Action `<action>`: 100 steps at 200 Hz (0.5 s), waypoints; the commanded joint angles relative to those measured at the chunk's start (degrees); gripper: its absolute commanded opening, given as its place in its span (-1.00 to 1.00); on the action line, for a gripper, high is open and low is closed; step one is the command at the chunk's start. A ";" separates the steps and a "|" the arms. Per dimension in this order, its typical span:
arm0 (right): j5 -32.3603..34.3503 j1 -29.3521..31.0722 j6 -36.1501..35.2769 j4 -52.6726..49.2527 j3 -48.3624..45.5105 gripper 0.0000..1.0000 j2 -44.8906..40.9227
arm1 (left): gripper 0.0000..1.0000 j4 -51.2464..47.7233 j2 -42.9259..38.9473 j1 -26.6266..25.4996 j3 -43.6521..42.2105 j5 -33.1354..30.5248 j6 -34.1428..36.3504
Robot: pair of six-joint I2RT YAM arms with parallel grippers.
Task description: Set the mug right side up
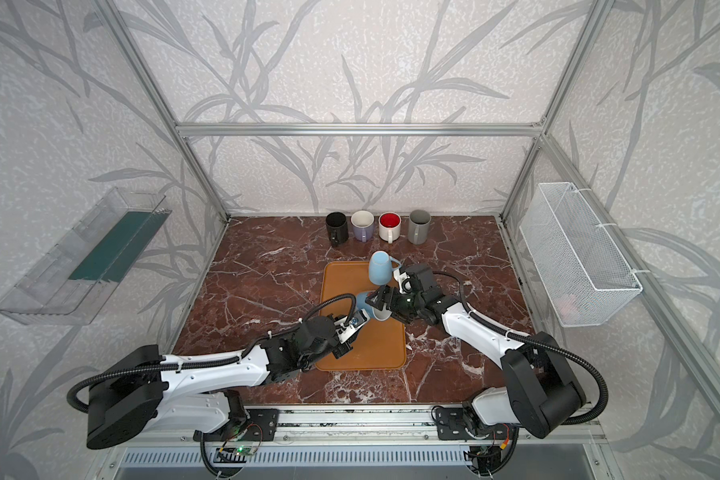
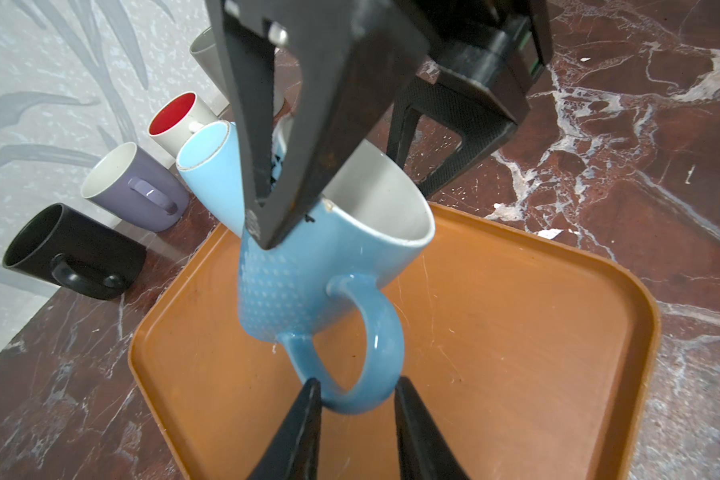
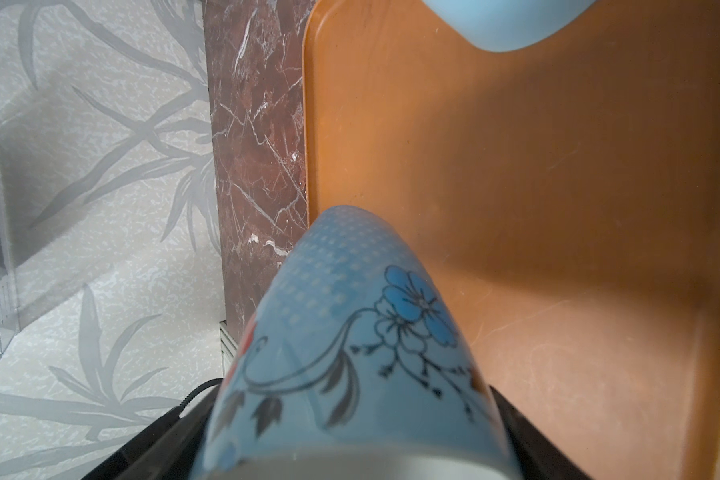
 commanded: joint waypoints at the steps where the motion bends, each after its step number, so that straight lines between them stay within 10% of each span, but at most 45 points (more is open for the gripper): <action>1: -2.88 0.14 -0.61 1.96 2.57 0.07 -2.62 | -0.35 1.00 1.71 -0.70 2.46 -2.63 3.26; 100: -3.69 0.17 -0.23 0.23 2.83 0.07 -2.43 | -0.40 3.89 7.20 -3.36 4.86 -9.74 10.29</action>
